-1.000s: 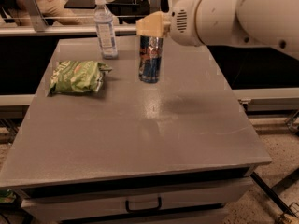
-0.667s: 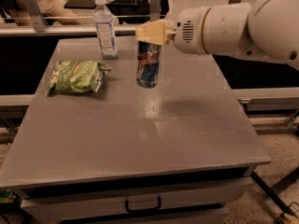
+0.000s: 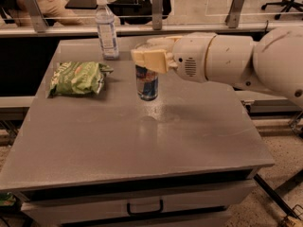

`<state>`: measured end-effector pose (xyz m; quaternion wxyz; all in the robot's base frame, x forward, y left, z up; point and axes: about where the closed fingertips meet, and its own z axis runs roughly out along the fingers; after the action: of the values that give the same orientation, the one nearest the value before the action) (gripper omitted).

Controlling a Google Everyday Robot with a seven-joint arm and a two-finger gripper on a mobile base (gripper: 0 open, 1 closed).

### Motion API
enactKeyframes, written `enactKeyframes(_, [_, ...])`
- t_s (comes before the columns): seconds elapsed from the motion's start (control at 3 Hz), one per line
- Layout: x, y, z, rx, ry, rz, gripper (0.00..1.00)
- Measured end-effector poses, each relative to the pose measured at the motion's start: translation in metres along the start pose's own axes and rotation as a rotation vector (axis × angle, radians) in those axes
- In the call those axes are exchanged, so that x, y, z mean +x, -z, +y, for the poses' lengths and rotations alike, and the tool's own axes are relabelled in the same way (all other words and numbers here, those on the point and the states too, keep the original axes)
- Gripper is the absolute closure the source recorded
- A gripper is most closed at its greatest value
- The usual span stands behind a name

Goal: Place redbull can upright

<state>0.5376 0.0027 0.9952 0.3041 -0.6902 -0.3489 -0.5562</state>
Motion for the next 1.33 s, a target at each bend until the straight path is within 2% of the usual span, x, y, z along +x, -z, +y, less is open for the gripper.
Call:
enactKeyframes(0.33, [-0.013, -0.002, -0.008, 0.019, 0.089, -0.013, 1.00])
enactKeyframes(0.67, [-0.025, -0.005, -0.010, 0.018, 0.124, -0.024, 1.00])
enactKeyframes(1.0, [-0.035, -0.005, -0.009, 0.002, 0.113, -0.022, 0.82])
enactKeyframes(1.33, [-0.044, -0.005, -0.006, -0.014, 0.103, -0.008, 0.51])
